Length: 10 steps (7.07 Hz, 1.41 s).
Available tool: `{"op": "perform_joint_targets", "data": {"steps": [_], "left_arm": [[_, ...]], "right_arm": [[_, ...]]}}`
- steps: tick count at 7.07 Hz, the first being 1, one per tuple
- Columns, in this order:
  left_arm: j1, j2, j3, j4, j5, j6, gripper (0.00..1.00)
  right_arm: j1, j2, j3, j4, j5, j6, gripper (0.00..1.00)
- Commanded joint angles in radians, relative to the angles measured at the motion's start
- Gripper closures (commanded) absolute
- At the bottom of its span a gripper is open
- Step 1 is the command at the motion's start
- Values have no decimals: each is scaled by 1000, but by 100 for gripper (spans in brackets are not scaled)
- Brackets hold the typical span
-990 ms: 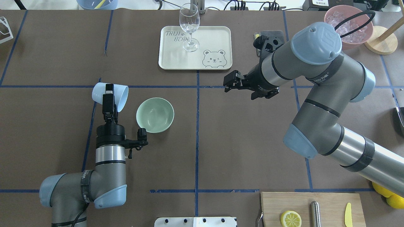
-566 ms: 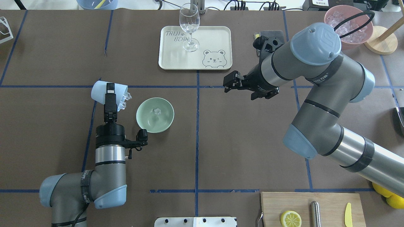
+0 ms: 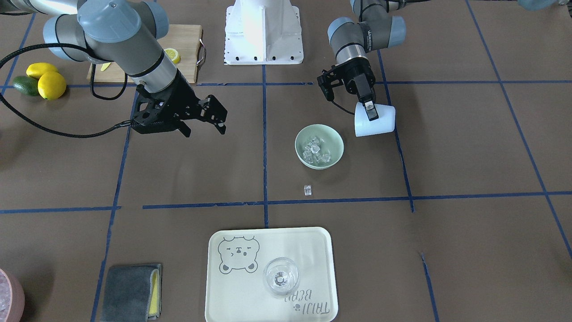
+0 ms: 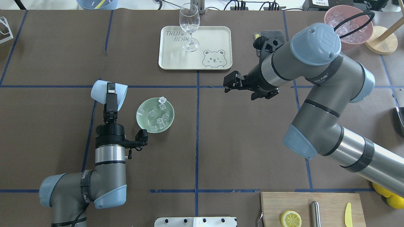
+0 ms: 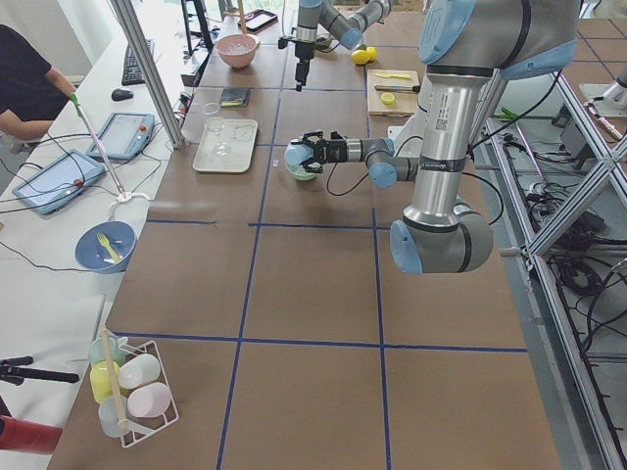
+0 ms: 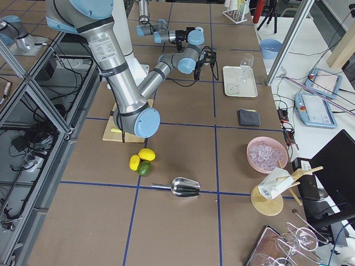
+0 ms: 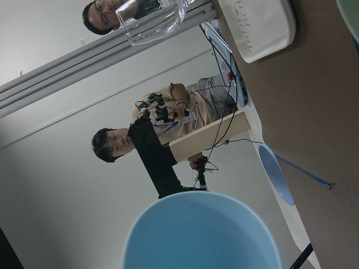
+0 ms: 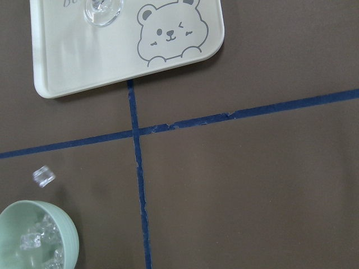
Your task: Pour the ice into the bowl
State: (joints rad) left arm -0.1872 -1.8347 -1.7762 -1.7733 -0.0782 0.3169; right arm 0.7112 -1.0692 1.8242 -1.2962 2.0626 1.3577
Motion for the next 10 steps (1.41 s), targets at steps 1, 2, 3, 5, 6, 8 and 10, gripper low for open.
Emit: {"op": "perform_joint_targets", "data": {"steps": [1,2,3,5,6,8,10], "left_arm": [[0,-1,-3,-2,0,1,100],[0,0,-14,-6,-2,2,100],[0,0,-22,-8,-11,4,100],[-1,5,-86,-9,-110,62,100],[-3,9,-118,-9,-192,73,100],[-11,14,-194,-9,-329,119,100],[-30,17,-253,-55,-405,103,100]], "right_arm": [[-1,2,0,0,1,1,0],[-1,2,0,0,1,1,0],[-2,3,1,0,-2,1,0],[-6,8,1,0,-4,1,0],[-7,11,0,-2,-5,3,0],[-15,14,0,-2,-10,8,0],[-25,17,0,-2,-15,17,0]]}}
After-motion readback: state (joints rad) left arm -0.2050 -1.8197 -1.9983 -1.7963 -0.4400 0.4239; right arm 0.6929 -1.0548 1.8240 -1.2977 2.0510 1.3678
